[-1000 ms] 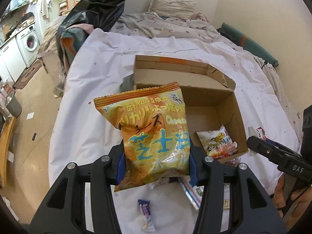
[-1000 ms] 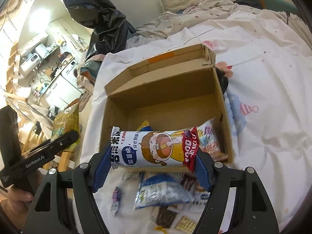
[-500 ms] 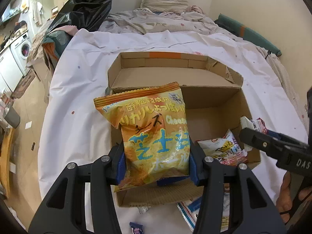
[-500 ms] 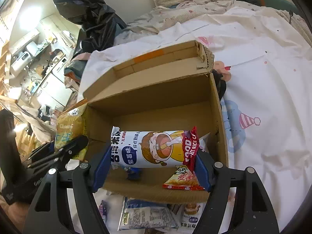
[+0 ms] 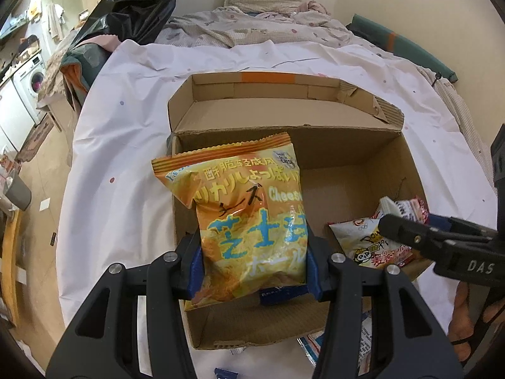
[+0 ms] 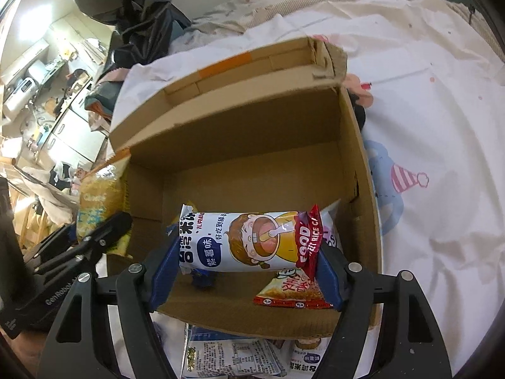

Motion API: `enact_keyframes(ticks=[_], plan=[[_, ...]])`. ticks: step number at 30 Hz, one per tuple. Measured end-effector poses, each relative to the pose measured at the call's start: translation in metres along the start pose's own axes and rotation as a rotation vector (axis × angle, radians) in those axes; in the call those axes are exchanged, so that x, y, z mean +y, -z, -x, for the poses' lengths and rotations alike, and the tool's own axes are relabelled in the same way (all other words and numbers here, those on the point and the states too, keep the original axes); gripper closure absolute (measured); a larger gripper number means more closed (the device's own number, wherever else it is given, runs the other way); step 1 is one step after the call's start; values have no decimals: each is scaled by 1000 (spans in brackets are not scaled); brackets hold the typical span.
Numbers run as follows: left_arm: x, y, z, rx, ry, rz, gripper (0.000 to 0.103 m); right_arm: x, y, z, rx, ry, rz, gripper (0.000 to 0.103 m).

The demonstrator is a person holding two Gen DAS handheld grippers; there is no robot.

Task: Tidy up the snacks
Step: 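Lower the orange bag and the FOOD bar into the box and release both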

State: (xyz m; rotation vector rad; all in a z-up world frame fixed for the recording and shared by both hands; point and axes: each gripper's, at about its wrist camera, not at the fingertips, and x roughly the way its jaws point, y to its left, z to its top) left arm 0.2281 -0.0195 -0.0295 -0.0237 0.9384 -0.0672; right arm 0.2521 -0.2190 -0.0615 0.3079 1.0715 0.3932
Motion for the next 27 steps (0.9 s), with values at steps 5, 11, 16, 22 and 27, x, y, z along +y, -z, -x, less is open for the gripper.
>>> enact_keyframes(ticks=[5,11,16,22,27], plan=[[-2,0,0,-6,1,-15,56,-1,1,-2,12,14,3,25],[-3,1,-1,-4,4,-20,56,0,1,-2,14,12,0,25],[-3,2,-1,-1,5,-14,56,0,1,-4,18,14,2,24],[-2,4,-1,8,11,-10,55,-1,2,-5,24,0,-5,22],[-2,4,-3,21,6,-12,46,-3,1,-5,21,-21,-25,14]])
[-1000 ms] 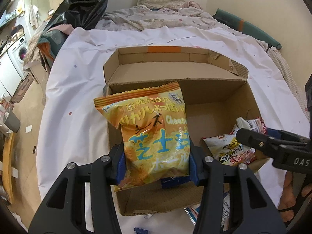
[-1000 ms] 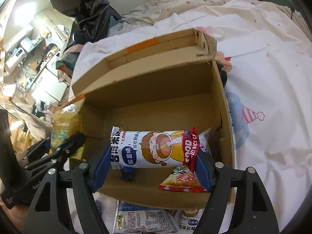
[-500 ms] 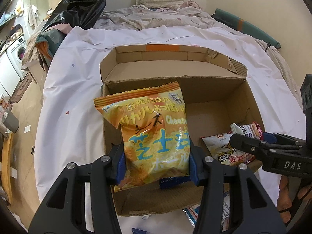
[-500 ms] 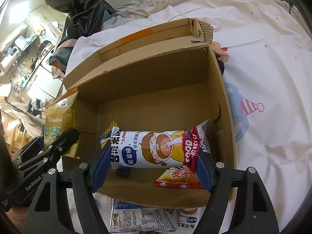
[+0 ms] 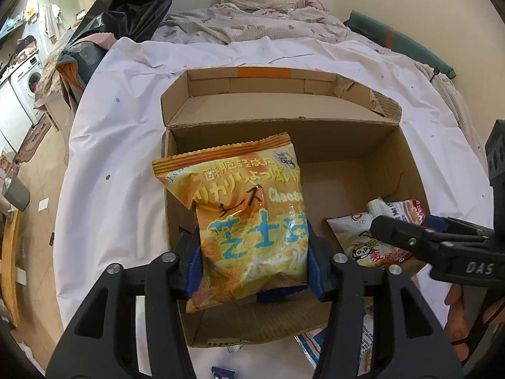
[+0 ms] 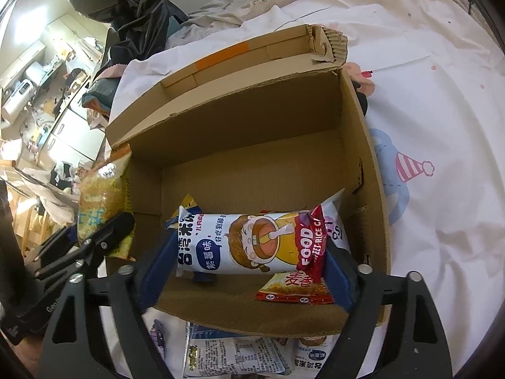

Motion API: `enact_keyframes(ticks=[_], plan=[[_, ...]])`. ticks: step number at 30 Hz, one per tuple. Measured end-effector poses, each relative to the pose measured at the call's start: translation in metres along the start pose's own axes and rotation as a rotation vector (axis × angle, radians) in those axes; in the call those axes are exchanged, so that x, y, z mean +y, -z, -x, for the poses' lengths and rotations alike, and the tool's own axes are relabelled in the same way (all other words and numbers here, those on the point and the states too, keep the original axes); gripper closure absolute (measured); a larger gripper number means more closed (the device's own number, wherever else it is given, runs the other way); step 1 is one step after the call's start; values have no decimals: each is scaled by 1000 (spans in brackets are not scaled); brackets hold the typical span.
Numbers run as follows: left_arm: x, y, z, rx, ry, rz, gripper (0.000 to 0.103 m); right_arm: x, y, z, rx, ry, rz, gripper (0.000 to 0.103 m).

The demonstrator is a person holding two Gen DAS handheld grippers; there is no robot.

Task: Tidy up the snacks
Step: 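Lower the orange bag and the FOOD bar into the box and release both, then grasp the purple-wrapped bar on the sheet with the left gripper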

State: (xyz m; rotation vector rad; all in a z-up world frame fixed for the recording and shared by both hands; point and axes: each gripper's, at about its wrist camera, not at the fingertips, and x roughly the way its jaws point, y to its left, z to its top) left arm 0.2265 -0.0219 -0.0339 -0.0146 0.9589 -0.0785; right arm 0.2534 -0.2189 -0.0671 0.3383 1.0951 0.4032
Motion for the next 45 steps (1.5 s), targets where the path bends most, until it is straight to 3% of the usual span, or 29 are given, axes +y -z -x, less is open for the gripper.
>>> enact_keyframes(ticks=[1,3,6,26,45], plan=[[0,0,0,1,-2,3,41,-1,0,1,-8,-1,-5,12],[1,1,3,-8,-8,6,20,0,0,4,-24,1,-4,9],[0,1,6,-25,-11,6,8,-1,-1,7,-39,2,-10,6],[12,7,29,-88,-6,50,8,1,0,26,-80,-10,-1,5],[33,40,62,-66,-34,105,8,-2,45,66,-77,2,-24,5]])
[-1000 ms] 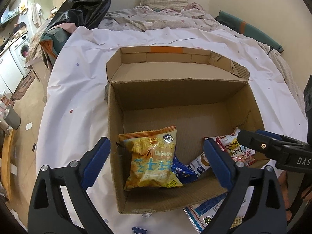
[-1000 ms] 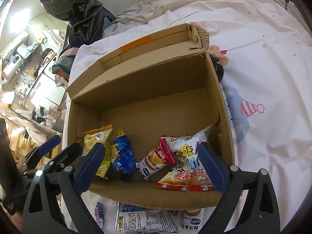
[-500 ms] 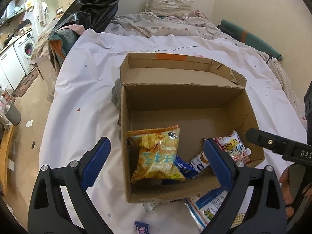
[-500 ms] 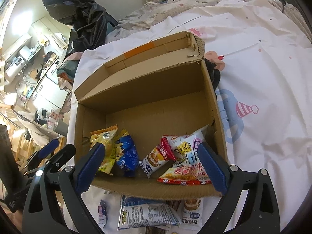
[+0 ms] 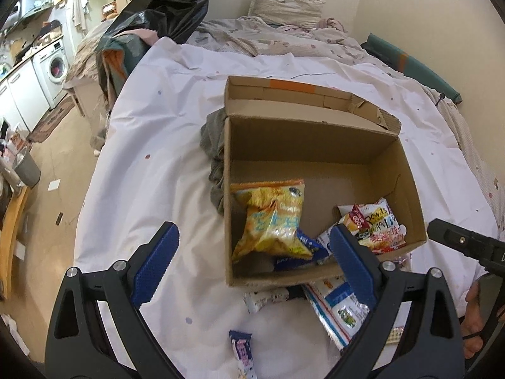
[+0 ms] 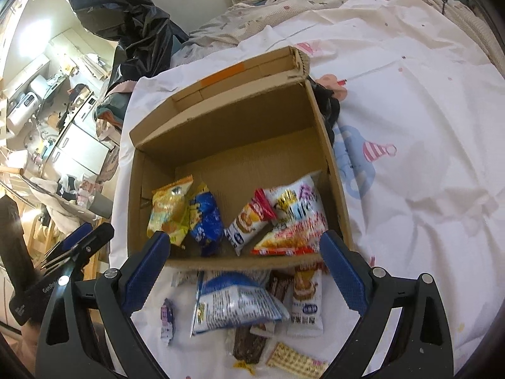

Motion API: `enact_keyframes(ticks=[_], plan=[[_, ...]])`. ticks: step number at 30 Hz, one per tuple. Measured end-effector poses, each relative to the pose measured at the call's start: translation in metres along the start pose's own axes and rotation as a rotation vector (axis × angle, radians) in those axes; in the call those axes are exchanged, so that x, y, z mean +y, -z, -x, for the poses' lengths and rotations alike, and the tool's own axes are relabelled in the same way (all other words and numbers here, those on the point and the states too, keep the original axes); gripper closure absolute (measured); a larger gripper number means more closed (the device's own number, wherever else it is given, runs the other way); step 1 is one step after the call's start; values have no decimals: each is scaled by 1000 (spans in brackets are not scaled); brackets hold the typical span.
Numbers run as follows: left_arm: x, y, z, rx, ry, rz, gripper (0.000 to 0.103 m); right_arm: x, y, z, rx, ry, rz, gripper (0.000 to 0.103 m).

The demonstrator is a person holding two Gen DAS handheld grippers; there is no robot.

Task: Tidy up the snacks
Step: 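Grasp the purple-wrapped bar on the sheet with the left gripper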

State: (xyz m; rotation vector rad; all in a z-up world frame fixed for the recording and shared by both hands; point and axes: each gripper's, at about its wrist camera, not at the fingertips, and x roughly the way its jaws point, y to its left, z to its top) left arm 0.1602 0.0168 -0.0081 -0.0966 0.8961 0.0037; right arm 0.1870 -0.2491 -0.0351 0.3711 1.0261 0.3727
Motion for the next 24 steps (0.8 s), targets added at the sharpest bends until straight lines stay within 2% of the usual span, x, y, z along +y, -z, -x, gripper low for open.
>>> enact_keyframes(ticks=[9,18,24], plan=[[12,25,11,38,-8,39,8,-11,25,18,12,13,-30,5],[21,49,9,99,-50,64,8,-23,52,26,41,41,-71,5],[36,65,-6,190,-75,129,8,-43,69,21,95,62,-156,5]])
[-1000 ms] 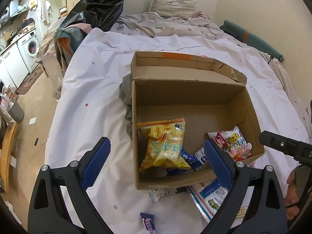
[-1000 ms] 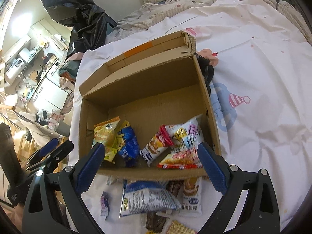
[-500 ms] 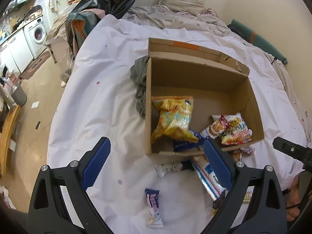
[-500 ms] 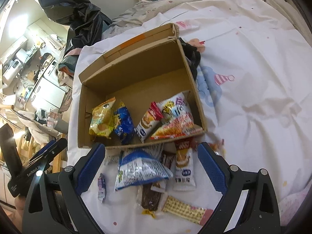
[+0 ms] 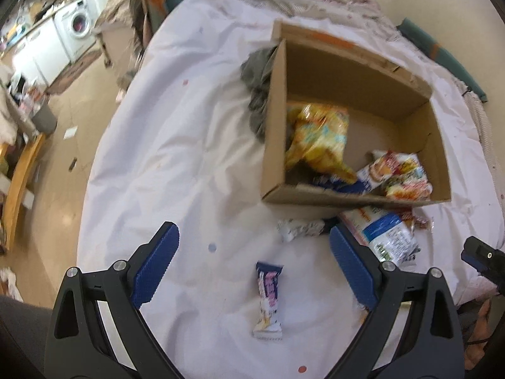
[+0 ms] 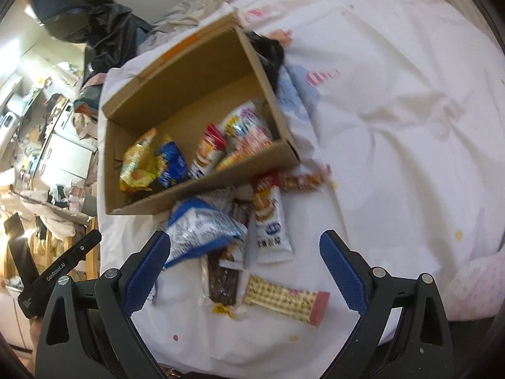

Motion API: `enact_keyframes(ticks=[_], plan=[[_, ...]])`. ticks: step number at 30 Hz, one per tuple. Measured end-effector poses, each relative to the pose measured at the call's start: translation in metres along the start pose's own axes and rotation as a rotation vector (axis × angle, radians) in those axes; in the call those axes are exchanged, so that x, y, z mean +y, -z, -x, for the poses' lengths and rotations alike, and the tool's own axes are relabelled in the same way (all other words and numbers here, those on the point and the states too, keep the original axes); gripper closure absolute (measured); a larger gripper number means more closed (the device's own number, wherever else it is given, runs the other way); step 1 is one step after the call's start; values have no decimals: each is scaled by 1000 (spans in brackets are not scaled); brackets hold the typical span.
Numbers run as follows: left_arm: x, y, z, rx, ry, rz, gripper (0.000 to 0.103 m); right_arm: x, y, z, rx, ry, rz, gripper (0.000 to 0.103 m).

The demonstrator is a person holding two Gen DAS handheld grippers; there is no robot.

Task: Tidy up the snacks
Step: 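Grasp the purple-wrapped bar on the sheet with the left gripper, then grasp the checkered wafer bar with the right gripper while the left lifts the purple bar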

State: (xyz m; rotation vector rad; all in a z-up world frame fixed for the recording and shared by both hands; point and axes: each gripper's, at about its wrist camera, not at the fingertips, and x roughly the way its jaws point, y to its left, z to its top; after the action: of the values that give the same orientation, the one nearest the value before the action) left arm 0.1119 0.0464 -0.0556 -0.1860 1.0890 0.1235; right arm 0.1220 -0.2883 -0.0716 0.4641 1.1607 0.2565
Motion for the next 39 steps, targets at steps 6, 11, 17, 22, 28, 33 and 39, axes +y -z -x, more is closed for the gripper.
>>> enact_keyframes(ticks=[6,11,17,22,28,33,39], plan=[[1,21,-35,164,-17,6,26,-12,3,-3,20,34,-20,5],[-14,46,-66,305,-26,-68,37,-15,3,-5,33,38,-27,5],[-28,59,-82,367,-63,-164,89,-13,2,-5,33,40,-19,5],[-28,56,-71,340,-67,-155,89,-15,1,-6,38,38,-27,5],[-25,46,-47,251,-50,-127,89,-15,2,-8,48,40,-24,5],[-26,40,-30,194,-31,-123,89,-13,0,-10,97,45,24,5],[-27,35,-21,176,-3,-104,89,11,6,-35,269,219,352,5]])
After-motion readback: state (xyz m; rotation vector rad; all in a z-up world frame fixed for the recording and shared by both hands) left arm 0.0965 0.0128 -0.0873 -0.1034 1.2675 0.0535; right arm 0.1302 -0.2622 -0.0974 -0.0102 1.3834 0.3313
